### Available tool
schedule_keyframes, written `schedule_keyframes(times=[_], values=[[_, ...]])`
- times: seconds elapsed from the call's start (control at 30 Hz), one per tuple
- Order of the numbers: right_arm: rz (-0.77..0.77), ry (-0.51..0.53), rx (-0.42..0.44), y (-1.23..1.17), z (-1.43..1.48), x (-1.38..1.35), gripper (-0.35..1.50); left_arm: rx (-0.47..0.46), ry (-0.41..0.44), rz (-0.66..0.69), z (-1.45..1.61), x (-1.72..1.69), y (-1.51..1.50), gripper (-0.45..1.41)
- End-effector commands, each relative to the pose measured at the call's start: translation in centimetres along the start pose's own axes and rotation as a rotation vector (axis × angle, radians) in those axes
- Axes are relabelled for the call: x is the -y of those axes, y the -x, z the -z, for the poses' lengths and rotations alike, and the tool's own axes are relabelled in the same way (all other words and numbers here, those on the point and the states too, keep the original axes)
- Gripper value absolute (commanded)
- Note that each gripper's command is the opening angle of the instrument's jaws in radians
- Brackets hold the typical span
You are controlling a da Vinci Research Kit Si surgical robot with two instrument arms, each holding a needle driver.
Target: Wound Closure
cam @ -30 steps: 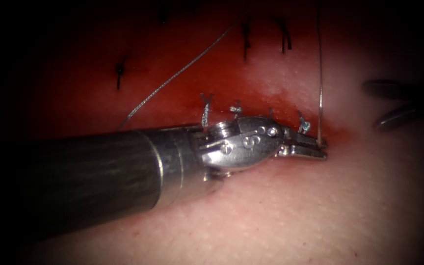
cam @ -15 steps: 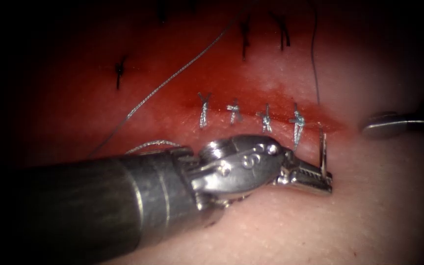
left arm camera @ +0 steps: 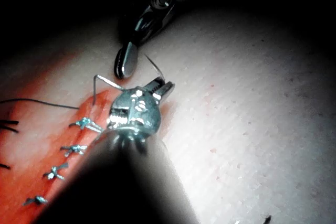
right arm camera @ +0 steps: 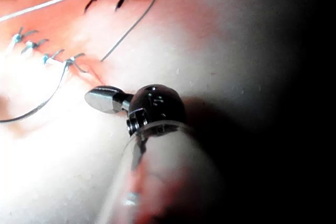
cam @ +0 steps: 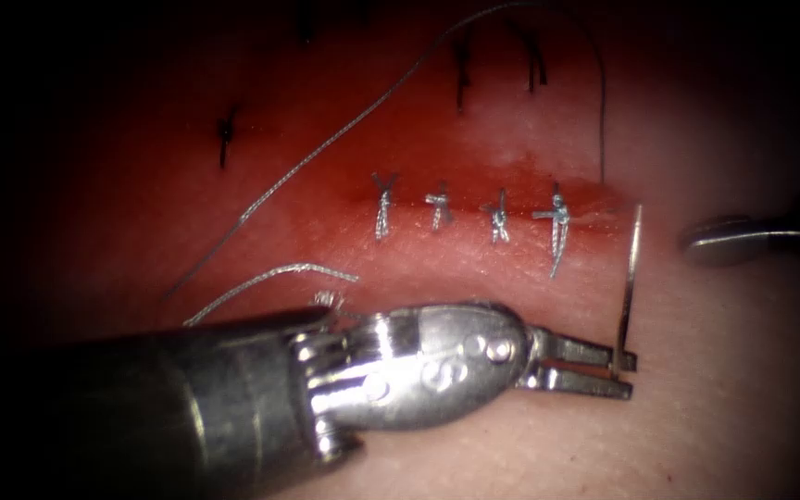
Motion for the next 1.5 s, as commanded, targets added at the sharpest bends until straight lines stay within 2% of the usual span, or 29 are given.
schedule_keyframes(times=[0.03, 0.1, 0.13, 0.2, 0.23, 0.33, 0.47, 0.5, 0.57, 0.6, 0.63, 0.67, 0.7, 0.87, 0.97, 1.1, 1.33, 1.5], values=[[-0.028, -0.004, -0.005, -0.03, -0.12, -0.01, 0.15, 0.016, -0.020, -0.025, -0.06, 0.09, 0.02, -0.45], [-0.048, -0.004, -0.008, -0.05, -0.14, 0.00, 0.32, 0.023, -0.056, -0.060, -0.05, 0.17, 0.01, -0.45], [-0.049, -0.003, -0.009, -0.05, -0.15, 0.00, 0.32, 0.021, -0.071, -0.077, -0.04, 0.21, 0.01, -0.45], [-0.055, -0.008, -0.006, -0.06, -0.13, 0.01, -0.08, 0.024, -0.118, -0.106, 0.01, 0.35, 0.01, -0.45], [-0.060, -0.018, 0.000, -0.05, -0.11, 0.01, -0.35, 0.028, -0.130, -0.111, 0.03, 0.39, 0.02, -0.45], [-0.065, -0.051, -0.005, -0.04, -0.07, 0.02, -0.35, 0.038, -0.201, -0.150, 0.10, 0.61, 0.04, -0.45], [-0.071, -0.068, -0.062, -0.09, -0.08, 0.00, -0.35, 0.024, -0.280, -0.163, 0.16, 0.83, 0.10, -0.45], [-0.072, -0.068, -0.069, -0.10, -0.08, 0.00, -0.28, 0.024, -0.280, -0.163, 0.16, 0.83, 0.11, -0.45], [-0.091, -0.052, -0.087, -0.14, -0.08, -0.01, 0.32, 0.028, -0.279, -0.183, 0.13, 0.80, 0.14, -0.45], [-0.106, -0.044, -0.099, -0.17, -0.08, -0.01, 0.56, 0.033, -0.280, -0.191, 0.12, 0.78, 0.16, -0.45], [-0.164, -0.028, -0.122, -0.25, -0.08, -0.02, 0.89, 0.042, -0.285, -0.215, 0.07, 0.73, 0.21, -0.45], [-0.204, -0.019, -0.131, -0.28, -0.08, -0.02, 1.08, 0.049, -0.287, -0.226, 0.03, 0.69, 0.25, -0.45], [-0.244, -0.010, -0.138, -0.32, -0.08, -0.02, 1.16, 0.055, -0.289, -0.236, 0.00, 0.65, 0.29, -0.45], [-0.362, 0.008, -0.162, -0.40, -0.17, 0.00, 1.11, 0.094, -0.317, -0.319, -0.18, 0.48, 0.54, -0.45], [-0.376, 0.074, -0.164, -0.41, -0.25, -0.01, 1.13, 0.116, -0.352, -0.345, -0.25, 0.41, 0.60, -0.45], [-0.378, 0.161, -0.144, -0.37, -0.33, -0.01, 1.09, 0.144, -0.382, -0.375, -0.32, 0.32, 0.61, -0.45], [-0.383, 0.231, -0.131, -0.34, -0.42, 0.01, 1.06, 0.172, -0.400, -0.394, -0.35, 0.27, 0.58, -0.45], [-0.390, 0.321, -0.139, -0.34, -0.53, 0.04, 1.13, 0.183, -0.407, -0.389, -0.36, 0.25, 0.58, -0.45]])
